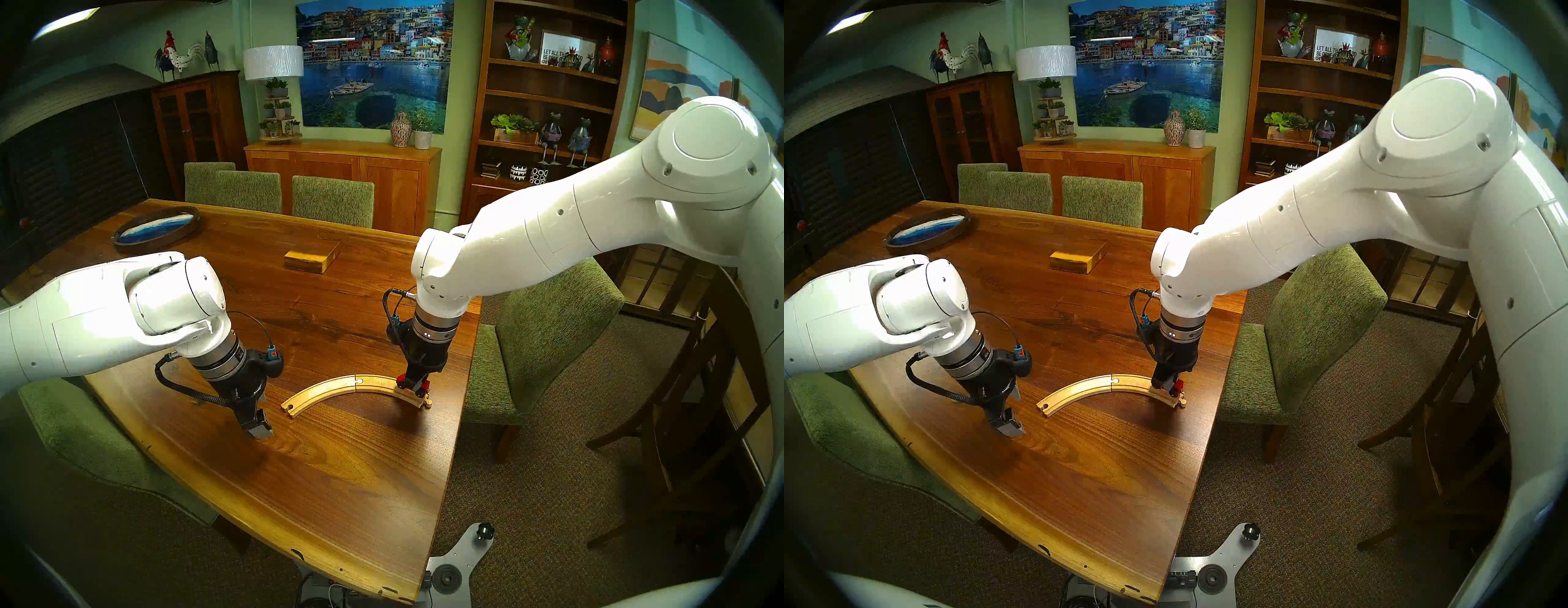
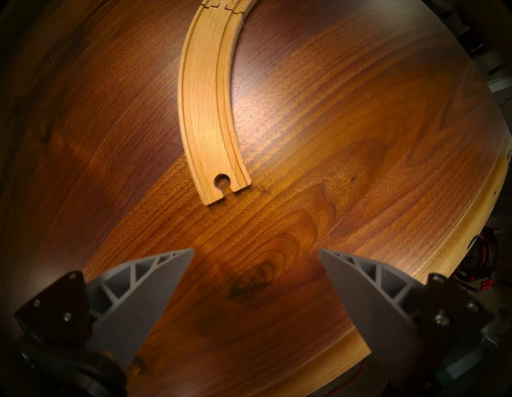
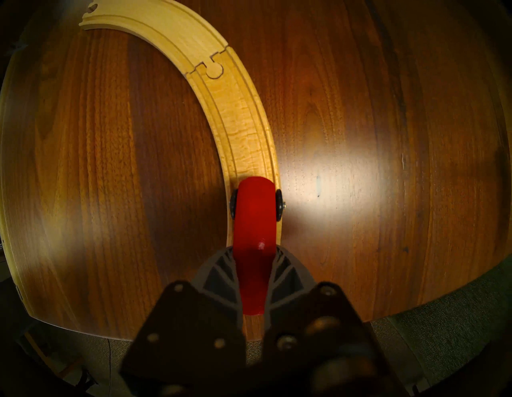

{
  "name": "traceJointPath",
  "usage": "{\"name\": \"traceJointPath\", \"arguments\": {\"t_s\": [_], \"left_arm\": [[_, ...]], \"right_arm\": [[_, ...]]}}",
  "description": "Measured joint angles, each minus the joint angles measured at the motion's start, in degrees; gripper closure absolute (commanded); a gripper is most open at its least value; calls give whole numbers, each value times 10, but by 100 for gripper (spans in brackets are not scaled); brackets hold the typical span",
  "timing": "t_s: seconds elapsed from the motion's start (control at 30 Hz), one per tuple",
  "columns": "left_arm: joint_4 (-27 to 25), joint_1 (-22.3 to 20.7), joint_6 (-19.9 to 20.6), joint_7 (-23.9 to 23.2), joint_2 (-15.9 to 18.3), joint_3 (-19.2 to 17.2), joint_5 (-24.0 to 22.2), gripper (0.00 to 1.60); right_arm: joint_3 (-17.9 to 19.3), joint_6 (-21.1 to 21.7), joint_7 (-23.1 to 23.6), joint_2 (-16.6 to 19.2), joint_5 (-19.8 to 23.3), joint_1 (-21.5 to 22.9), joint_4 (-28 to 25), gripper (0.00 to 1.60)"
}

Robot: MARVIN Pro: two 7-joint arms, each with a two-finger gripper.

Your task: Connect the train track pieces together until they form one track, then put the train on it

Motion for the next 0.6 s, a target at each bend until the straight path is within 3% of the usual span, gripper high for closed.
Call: {"name": "traceJointPath", "arguments": {"t_s": [0.6], "left_arm": [[0,0,0,0,0,0,0,0]], "right_arm": [[0,5,15,-15,-6,-9,17,160]]}}
